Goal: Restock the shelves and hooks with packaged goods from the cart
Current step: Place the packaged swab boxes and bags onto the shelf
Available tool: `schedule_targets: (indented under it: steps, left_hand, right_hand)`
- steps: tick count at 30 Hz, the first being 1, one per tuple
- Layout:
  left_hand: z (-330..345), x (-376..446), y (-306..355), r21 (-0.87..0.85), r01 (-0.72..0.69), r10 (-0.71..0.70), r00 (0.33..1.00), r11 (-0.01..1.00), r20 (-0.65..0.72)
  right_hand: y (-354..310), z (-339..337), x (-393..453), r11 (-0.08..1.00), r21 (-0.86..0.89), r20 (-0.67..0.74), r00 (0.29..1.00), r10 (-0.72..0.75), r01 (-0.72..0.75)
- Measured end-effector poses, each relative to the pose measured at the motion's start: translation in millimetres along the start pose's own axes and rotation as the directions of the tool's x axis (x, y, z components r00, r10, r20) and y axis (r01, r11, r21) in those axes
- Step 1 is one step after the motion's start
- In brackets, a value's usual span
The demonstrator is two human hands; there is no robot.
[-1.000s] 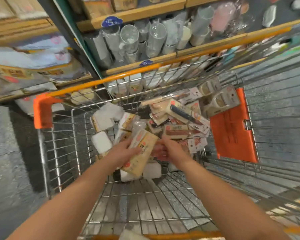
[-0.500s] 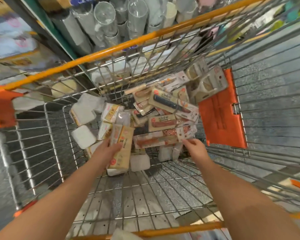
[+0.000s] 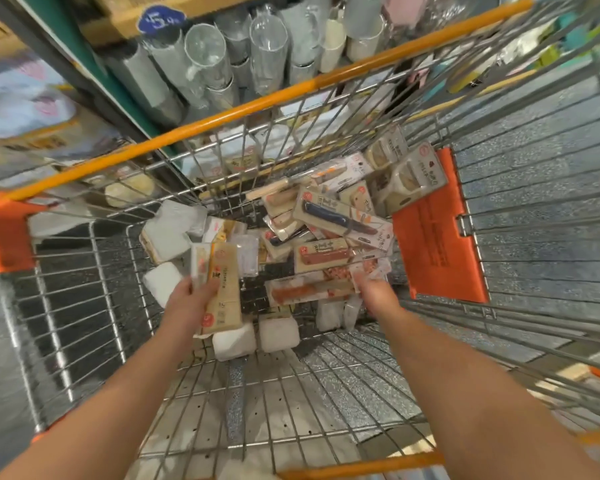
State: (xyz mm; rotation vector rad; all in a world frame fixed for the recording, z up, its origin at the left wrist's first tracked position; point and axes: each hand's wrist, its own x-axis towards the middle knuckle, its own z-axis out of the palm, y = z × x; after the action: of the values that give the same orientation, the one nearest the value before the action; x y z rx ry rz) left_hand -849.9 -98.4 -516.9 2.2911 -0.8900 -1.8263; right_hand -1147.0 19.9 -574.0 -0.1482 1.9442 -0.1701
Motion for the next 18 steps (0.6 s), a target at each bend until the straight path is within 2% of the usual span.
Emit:
schedule_targets:
  steps: [4,6,9,12,15,18]
  left_hand:
    - [-45,2,-7,0.033,-0.001,0.007,0.987,0.999,-0.16]
    - [-60,5,-15,0.049,0.029,-0.018,0.979,0.998,-0.202]
    - [-71,8,-28,0.049,0.069,-0.056,0.971,0.996,-0.231]
    - [-74,11,-40,0.053,0.106,-0.091,0.969,0.993,-0.228]
    - [-75,13,-49,0.023,0.124,-0.115,0.966,0.992,-0.231]
    - [-79,14,-55,-0.034,0.151,-0.155,0.966,0.988,-0.207]
  right_hand:
    - [10,47,-11,0.997,-0.036,0.288,0.956,-0.055,0.068]
    - [7,66,-15,0.994,-0.052,0.352,0.933,-0.071,0.095]
    - [-1,88,-15,0.993,-0.018,0.36,0.927,-0.101,0.115]
    - [-6,105,-20,0.992,-0.066,0.367,0.927,-0.073,0.104]
    - [6,125,-10,0.986,0.083,0.254,0.954,-0.159,0.142]
    - [-19,138,-20,0.968,0.09,0.158,0.957,-0.245,0.233]
